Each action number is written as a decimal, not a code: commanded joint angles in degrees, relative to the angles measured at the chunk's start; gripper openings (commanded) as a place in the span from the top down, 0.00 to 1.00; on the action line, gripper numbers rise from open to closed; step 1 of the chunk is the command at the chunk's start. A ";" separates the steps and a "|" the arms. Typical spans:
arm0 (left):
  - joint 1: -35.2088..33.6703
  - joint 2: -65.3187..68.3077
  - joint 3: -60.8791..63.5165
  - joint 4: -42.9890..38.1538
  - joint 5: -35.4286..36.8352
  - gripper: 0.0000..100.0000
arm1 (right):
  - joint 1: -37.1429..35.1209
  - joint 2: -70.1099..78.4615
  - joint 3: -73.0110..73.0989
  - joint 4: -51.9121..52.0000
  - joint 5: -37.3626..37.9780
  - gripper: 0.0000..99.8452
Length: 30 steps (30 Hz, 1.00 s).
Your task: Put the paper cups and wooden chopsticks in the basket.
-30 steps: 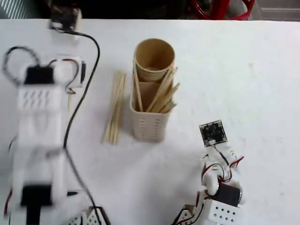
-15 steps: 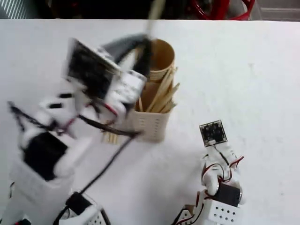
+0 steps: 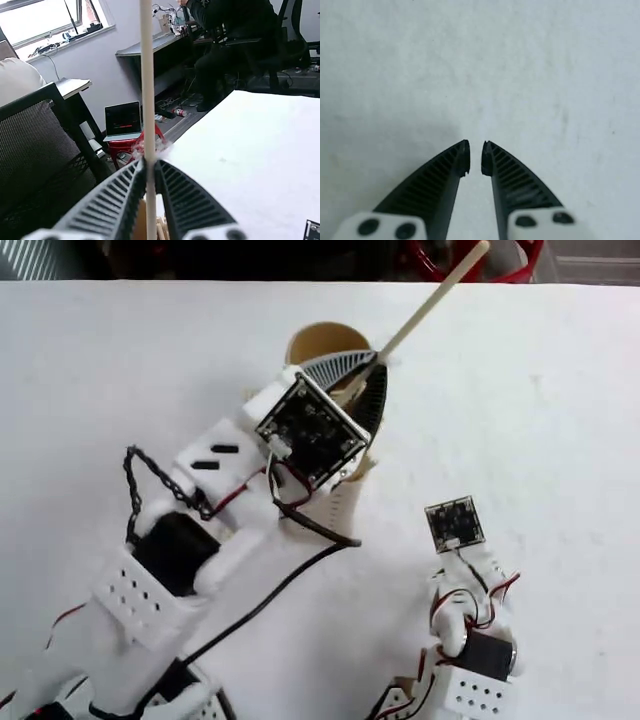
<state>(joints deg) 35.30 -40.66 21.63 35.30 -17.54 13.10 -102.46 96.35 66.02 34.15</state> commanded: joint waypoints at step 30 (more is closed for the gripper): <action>-43.21 22.81 15.56 -2.29 19.52 0.87 | 0.22 -0.31 0.53 0.22 0.26 0.94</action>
<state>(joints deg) -8.31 -28.00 36.92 36.35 1.45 13.10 -102.46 96.35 66.02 34.15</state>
